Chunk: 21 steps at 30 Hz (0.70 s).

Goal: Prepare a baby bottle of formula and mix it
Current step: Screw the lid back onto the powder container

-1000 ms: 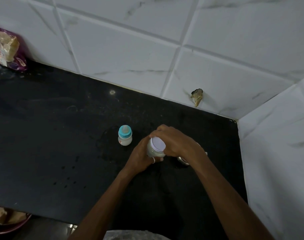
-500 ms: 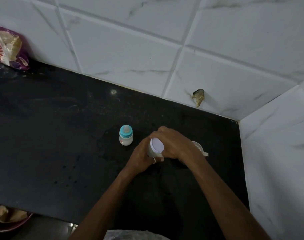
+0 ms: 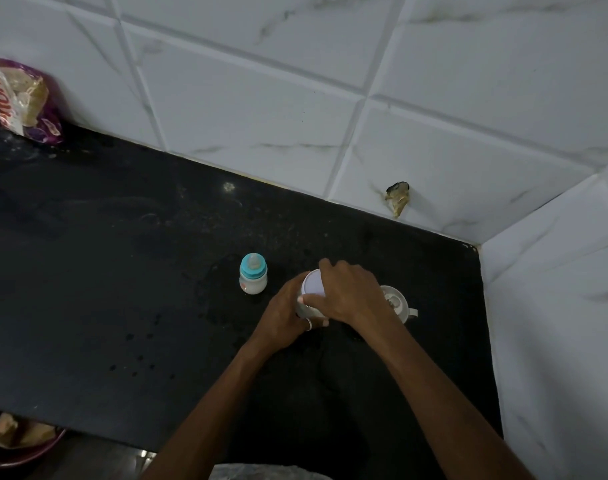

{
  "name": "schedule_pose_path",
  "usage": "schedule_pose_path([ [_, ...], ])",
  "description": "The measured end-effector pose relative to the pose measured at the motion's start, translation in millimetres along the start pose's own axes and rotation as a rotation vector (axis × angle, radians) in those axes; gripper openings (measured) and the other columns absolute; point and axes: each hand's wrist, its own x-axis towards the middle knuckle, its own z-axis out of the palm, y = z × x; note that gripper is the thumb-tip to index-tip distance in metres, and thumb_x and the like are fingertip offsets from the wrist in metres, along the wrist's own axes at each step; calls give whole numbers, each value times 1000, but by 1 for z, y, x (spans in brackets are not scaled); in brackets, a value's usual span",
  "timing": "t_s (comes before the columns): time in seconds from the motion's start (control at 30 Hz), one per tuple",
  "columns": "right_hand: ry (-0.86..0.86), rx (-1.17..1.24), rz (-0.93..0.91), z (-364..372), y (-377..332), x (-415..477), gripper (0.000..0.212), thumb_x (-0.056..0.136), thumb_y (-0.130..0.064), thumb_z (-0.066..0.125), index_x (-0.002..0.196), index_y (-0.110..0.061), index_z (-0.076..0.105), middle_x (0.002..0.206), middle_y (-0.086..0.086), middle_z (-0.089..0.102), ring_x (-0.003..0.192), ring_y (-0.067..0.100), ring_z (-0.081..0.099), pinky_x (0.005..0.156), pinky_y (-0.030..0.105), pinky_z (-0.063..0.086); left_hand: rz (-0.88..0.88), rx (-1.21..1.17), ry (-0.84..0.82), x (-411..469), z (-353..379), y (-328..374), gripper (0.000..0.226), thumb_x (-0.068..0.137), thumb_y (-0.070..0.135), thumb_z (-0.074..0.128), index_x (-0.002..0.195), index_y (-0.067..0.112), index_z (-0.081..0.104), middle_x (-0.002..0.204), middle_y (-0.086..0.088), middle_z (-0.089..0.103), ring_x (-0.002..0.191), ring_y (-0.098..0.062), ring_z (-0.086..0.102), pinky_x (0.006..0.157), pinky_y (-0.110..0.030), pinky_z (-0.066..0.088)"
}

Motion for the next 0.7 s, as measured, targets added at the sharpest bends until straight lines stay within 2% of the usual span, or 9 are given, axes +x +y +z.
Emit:
schedule_pose_path([
  [0.1, -122, 52, -117, -8, 9, -1, 83, 91, -44, 70, 158, -25, 25, 157, 10, 35, 136, 30, 46, 104, 43, 45, -12, 92, -102, 2, -2, 4, 74, 93, 13, 73, 155, 9, 33, 162, -10, 36, 151, -20, 34, 124, -32, 25],
  [0.17, -211, 89, -184, -12, 13, 1, 90, 90, -26, 74, 161, -32, 19, 168, 6, 16, 148, 29, 30, 117, 43, 35, -43, 65, -65, 2, -1, 2, 84, 88, 18, 80, 156, 12, 32, 162, -8, 38, 150, -20, 35, 124, -35, 27],
  [0.23, -262, 103, -206, -10, 13, 3, 89, 91, -18, 74, 160, -32, 20, 170, 6, 10, 152, 28, 22, 120, 40, 26, -62, 16, -17, 1, 1, -2, 90, 82, 21, 86, 155, 17, 34, 159, -4, 42, 148, -18, 38, 122, -31, 30],
  [0.3, -261, 95, -203, -5, 11, 3, 83, 91, -17, 73, 159, -29, 26, 166, 8, 20, 149, 28, 29, 118, 38, 28, -84, 22, -21, -1, 2, -3, 87, 82, 19, 85, 154, 17, 36, 157, -3, 44, 147, -18, 40, 117, -24, 28],
  [0.4, -173, 100, -196, -3, 9, 0, 73, 88, -22, 76, 152, -26, 40, 146, 8, 42, 130, 29, 50, 103, 37, 43, -42, 35, 6, 3, 0, -5, 79, 82, 13, 83, 149, 13, 42, 149, -8, 52, 143, -28, 47, 112, -27, 37],
  [0.53, -97, 41, -135, -5, 5, 0, 65, 90, -36, 71, 147, -21, 42, 134, 12, 51, 118, 30, 56, 86, 34, 44, -34, 69, -56, 2, 0, 0, 84, 88, 15, 79, 156, 14, 31, 160, -6, 39, 150, -20, 35, 124, -34, 29],
  [0.57, -89, 23, -111, -4, 3, 0, 65, 91, -41, 69, 146, -19, 42, 134, 13, 53, 118, 30, 57, 85, 34, 44, -31, 61, -57, 3, 0, -1, 85, 86, 17, 81, 156, 16, 32, 160, -5, 40, 148, -15, 36, 123, -31, 30],
  [0.63, -62, 8, -57, -3, -1, 1, 67, 91, -52, 65, 143, -15, 45, 133, 14, 57, 116, 29, 59, 86, 35, 45, -15, 36, -30, 3, 1, -4, 86, 83, 17, 84, 154, 22, 35, 156, -1, 44, 140, -3, 38, 113, -15, 32],
  [0.7, -31, -12, -13, 0, -3, 1, 70, 92, -62, 59, 140, -13, 46, 130, 13, 60, 115, 28, 60, 87, 35, 46, 1, 9, -4, 2, -1, -5, 85, 81, 17, 86, 150, 27, 38, 153, 1, 47, 137, -3, 41, 108, -10, 32],
])
